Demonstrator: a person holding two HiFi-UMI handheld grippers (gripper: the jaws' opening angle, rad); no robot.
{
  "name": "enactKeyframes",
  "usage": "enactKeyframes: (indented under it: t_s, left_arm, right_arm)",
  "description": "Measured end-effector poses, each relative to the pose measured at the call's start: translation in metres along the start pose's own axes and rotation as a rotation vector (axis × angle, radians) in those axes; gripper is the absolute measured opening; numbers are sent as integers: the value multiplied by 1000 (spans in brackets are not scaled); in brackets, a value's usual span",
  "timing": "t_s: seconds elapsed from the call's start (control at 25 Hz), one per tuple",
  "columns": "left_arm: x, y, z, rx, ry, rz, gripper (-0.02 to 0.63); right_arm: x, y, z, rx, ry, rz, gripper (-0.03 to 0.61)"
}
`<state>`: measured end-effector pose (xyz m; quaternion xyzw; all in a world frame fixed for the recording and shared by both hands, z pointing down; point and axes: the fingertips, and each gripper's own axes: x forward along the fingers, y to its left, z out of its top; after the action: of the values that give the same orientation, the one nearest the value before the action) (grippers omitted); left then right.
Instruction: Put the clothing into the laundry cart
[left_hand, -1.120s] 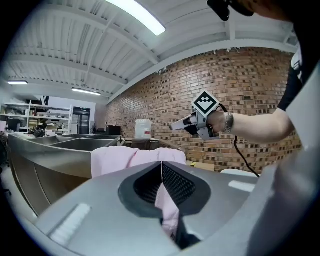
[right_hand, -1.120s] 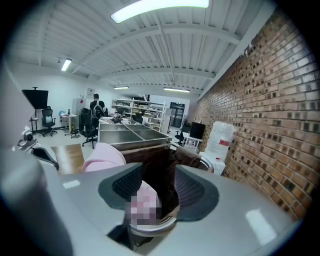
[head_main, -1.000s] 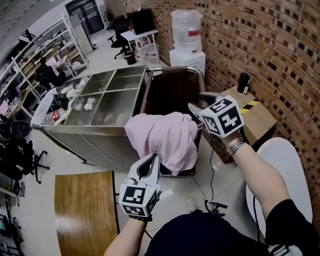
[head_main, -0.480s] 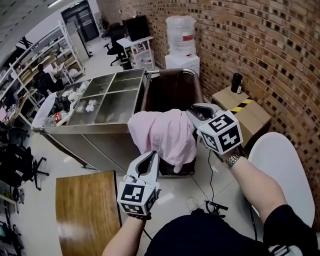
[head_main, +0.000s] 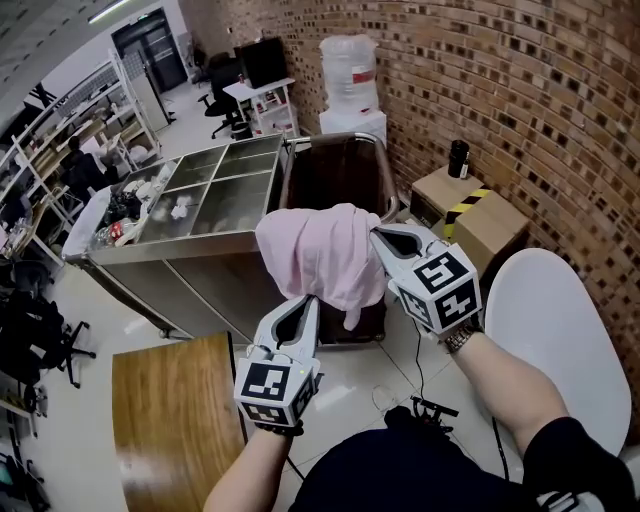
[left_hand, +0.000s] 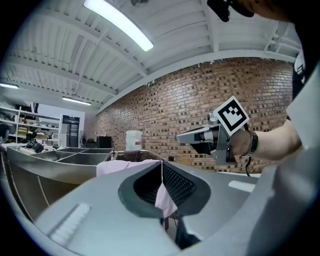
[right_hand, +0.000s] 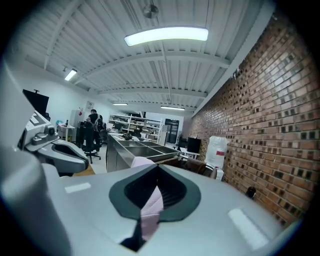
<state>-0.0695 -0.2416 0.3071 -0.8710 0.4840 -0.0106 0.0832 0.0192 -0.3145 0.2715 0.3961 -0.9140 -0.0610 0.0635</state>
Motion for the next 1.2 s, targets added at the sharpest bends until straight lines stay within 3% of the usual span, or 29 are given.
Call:
enactKeyframes:
  t_s: [0.24,0.56,1.2]
  left_arm:
    - [-19,-13,14,-8,-22,-17,6]
    - [-19,-39,27,-5,-42,-19,6]
    - [19,-113,40,-3,-57,51,3]
  right_arm:
    - [-29,36,8,-14,-35,3,2]
    - [-65,52,16,-19,-106,26,2]
    - [-129,24,-10,2,-189,142,2]
